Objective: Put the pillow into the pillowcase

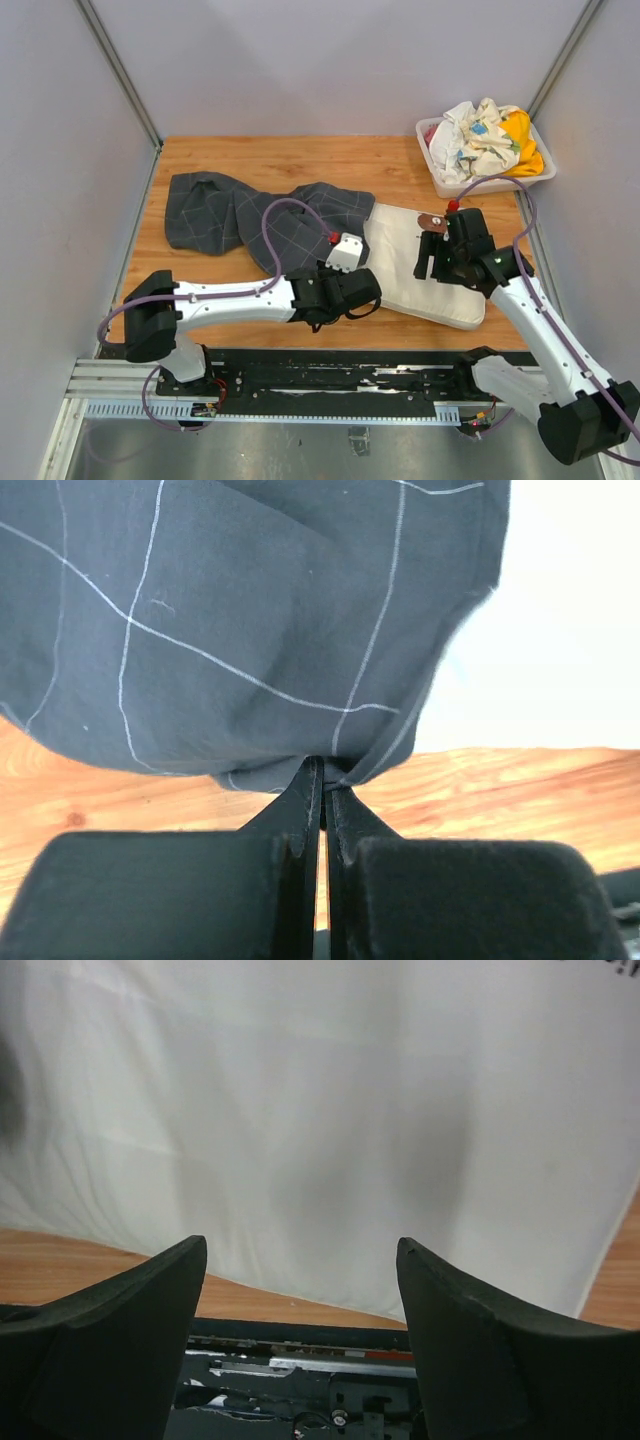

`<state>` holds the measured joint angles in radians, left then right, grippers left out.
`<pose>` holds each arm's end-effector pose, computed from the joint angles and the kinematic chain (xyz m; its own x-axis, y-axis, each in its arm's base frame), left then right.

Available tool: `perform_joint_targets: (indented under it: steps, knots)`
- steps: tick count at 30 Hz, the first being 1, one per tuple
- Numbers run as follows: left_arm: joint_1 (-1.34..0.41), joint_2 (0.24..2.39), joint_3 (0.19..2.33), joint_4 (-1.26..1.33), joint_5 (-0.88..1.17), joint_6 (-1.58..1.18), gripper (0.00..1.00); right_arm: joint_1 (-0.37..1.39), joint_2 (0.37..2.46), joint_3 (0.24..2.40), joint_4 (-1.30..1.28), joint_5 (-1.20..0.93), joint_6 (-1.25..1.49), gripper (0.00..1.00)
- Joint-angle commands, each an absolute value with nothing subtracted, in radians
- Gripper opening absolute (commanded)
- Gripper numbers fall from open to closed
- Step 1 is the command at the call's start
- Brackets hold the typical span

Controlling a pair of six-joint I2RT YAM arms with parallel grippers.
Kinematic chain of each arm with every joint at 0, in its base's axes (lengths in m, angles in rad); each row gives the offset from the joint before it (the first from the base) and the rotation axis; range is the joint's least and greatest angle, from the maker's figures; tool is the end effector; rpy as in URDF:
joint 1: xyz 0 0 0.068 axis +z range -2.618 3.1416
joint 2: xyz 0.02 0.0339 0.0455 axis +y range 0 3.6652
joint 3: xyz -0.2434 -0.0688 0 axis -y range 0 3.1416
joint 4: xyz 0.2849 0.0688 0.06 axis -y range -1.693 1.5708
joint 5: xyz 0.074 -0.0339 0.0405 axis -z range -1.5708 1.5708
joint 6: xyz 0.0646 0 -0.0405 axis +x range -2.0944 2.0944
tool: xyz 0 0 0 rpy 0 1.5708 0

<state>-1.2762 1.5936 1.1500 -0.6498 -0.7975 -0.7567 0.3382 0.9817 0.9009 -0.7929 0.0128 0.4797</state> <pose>0.1497 -0.3343 0.1829 -0.5809 0.2627 -0.7704 0.2395 0.9597 0.1467 0.2480 0.0863 0.2464 -0.7912 0.2109 -0.5741 0.0464 0.9566 0.2876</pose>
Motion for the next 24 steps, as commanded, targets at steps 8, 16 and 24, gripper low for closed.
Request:
perform_joint_targets:
  steps: [8,16,24]
  knots:
    - [-1.277,1.537,1.210,-0.598,-0.708,-0.642,0.00,0.270,0.911,0.809,-0.935,0.246,0.607,0.88]
    - [-1.276,1.576,1.144,-0.531,-0.649,-0.645,0.00,0.297,0.872,0.750,-0.790,-0.032,0.579,0.91]
    - [-1.275,1.597,1.126,-0.504,-0.633,-0.659,0.00,0.372,0.992,0.848,-0.782,-0.053,0.547,0.95]
